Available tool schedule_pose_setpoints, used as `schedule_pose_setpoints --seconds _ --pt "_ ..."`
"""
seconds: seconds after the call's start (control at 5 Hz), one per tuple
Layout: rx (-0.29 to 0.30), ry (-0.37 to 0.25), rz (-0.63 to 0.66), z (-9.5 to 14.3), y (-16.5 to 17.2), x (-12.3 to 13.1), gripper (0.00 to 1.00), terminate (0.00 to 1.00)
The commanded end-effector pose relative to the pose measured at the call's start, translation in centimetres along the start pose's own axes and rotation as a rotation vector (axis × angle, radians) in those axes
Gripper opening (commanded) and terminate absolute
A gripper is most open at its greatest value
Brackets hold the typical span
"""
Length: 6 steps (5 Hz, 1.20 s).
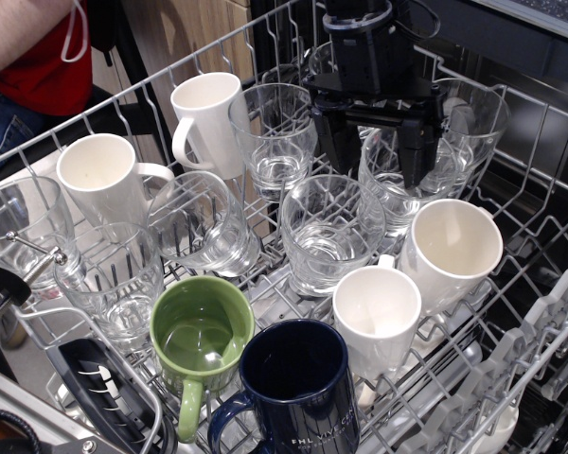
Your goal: Pick up green mug
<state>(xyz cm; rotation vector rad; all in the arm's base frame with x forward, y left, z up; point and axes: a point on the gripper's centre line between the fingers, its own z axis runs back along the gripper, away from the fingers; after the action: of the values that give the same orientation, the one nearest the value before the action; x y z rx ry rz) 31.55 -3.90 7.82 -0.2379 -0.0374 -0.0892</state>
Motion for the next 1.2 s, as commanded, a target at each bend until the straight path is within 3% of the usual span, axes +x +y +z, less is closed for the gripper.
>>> schedule_pose_setpoints --seconds 0.0,0.2,0.4,0.6,0.8,1.0 --pt "0.0 0.0 0.0 0.0 0.0 0.0 1.0 0.0" --pt "-0.025 0.09 -0.197 1.7 1.7 -3.3 1.0 0.0" --pt "0.031 0.166 -0.342 2.8 5.1 -7.8 1.0 0.0" --pt "0.123 0.133 -0.434 2.4 9.1 -10.2 1.0 0.0" --pt "0.254 0.102 -0.454 0.7 13.3 -11.4 1.0 0.0" --pt "0.31 0.017 -0.412 -1.5 14.9 -11.5 1.0 0.0"
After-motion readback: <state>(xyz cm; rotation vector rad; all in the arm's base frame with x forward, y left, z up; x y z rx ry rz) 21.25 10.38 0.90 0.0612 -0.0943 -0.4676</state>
